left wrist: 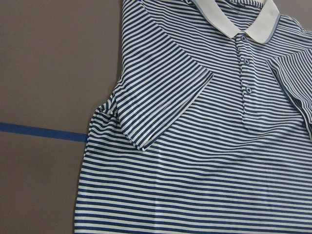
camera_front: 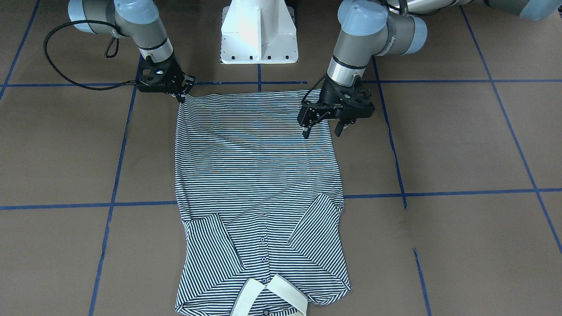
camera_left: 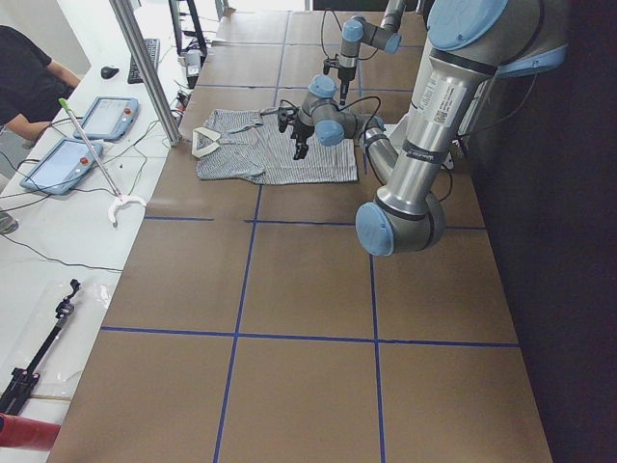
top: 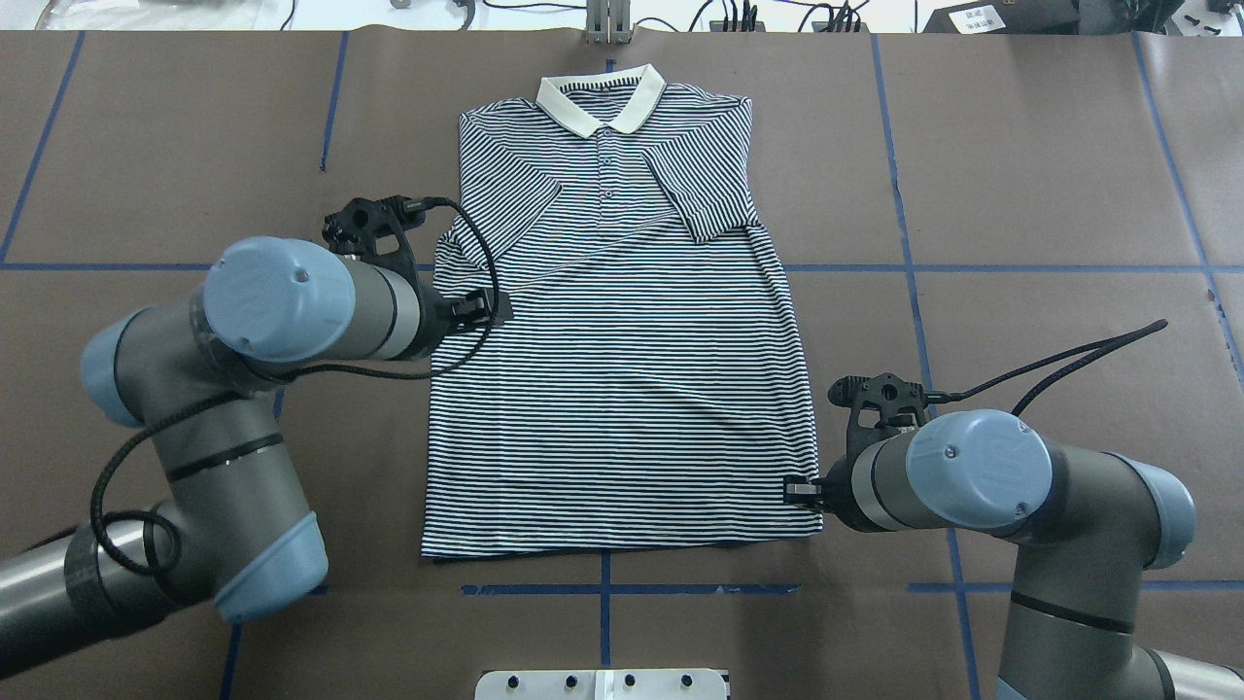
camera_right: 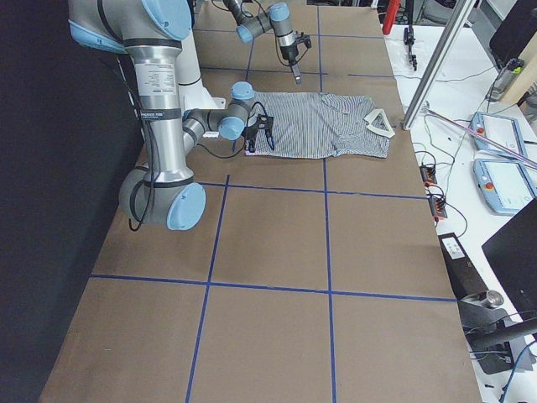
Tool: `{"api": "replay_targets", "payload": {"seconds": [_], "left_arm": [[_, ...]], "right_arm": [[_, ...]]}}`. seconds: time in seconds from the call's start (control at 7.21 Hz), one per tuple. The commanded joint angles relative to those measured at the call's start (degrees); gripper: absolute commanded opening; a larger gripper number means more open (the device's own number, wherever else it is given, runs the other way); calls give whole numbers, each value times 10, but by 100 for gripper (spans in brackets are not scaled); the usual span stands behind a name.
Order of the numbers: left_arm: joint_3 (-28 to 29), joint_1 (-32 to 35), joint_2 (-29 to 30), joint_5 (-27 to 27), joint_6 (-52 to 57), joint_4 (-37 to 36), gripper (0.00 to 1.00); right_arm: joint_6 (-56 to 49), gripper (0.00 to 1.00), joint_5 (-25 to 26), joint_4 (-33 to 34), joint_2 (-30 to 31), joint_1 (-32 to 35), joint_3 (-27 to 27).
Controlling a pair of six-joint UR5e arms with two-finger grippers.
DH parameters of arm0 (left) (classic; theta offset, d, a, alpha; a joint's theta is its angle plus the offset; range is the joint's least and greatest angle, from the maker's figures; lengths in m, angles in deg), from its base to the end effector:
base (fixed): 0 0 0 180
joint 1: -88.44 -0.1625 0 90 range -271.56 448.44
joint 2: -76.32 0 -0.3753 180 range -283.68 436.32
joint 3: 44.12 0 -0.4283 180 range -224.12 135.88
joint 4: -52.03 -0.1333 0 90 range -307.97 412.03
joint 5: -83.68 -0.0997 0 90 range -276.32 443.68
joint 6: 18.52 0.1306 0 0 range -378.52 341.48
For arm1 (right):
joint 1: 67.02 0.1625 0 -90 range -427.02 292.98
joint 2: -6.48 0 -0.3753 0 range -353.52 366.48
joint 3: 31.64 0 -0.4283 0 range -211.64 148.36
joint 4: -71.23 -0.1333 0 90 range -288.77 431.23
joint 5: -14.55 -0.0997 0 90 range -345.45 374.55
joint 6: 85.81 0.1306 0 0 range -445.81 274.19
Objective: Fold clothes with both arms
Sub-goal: 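Move the left gripper to the hem corner nearest the robot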
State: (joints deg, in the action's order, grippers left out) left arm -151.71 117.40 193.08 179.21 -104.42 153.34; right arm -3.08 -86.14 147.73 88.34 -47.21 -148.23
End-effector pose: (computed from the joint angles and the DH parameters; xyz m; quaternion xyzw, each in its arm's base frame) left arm 0.5005 -0.4149 0.1892 0.0918 0.4592 -0.1681 0.8674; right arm -0.4967 -0.2949 0.3011 0.0126 -0.4154 0.0614 0.9075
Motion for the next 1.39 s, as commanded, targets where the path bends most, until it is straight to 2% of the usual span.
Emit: {"api": "replay_targets", "payload": {"seconds": [0.0, 0.28, 0.55, 0.97, 1.25], "left_arm": [[-65, -105, -2, -49, -130, -142, 96], [-63, -149, -43, -61, -181, -140, 97], [-61, -149, -70, -61, -182, -102, 97], [-22, -174, -66, -65, -188, -85, 97], [-27, -174, -68, -65, -187, -84, 96]], "right_arm": [[0, 0, -3, 0, 14, 5, -37], [1, 0, -8, -1, 12, 13, -46], [1, 0, -34, -3, 8, 32, -47], [1, 0, -34, -4, 8, 35, -46], [0, 0, -34, -4, 7, 36, -48]]}}
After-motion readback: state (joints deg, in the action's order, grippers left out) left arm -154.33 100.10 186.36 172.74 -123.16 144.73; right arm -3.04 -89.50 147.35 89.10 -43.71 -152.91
